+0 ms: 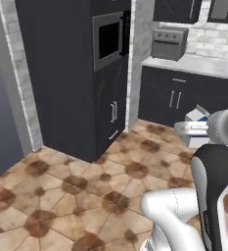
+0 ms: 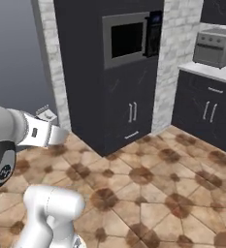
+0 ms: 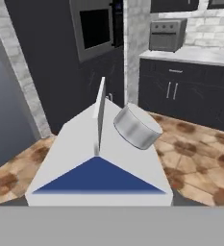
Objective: Take a sugar cube from the saucer and place it inside the coffee. Then, grab milk from the fridge and place it next to the coffee on the counter to sweeten the coffee.
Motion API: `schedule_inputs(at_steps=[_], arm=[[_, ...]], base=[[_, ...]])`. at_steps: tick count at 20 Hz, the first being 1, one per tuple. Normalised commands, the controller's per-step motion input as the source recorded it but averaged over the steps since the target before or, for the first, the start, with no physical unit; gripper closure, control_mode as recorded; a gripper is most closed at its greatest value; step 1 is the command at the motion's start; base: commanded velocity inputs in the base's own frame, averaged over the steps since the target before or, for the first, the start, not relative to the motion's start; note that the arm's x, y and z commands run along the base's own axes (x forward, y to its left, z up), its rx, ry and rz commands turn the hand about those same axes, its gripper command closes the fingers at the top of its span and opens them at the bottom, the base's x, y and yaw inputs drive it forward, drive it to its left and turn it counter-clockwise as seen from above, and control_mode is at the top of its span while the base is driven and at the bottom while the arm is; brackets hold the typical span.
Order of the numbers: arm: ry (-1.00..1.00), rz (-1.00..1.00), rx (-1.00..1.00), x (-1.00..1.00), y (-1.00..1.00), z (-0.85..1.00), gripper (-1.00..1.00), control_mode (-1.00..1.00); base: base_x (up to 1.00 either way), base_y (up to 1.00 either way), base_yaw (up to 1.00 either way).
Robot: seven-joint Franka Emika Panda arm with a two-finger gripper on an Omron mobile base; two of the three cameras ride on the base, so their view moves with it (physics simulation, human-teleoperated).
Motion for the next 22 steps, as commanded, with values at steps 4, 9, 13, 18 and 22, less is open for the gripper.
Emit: schedule_inputs(at_steps=[4,9,13,18,22], arm=[[0.0,0.0,0.0,0.0,0.0,0.0,1.0,1.0],[0.0,0.0,0.0,0.0,0.0,0.0,1.0,1.0],[0.0,0.0,0.0,0.0,0.0,0.0,1.0,1.0],[0.0,0.0,0.0,0.0,0.0,0.0,1.0,1.0],[0.0,0.0,0.0,0.0,0.0,0.0,1.0,1.0]], base=[[1.0,-0.61,-0.37],[1.0,-0.64,-0.4],[1.0,-0.69,-0.38],[1.0,-0.68,-0.38],[1.0,-0.67,-0.38]])
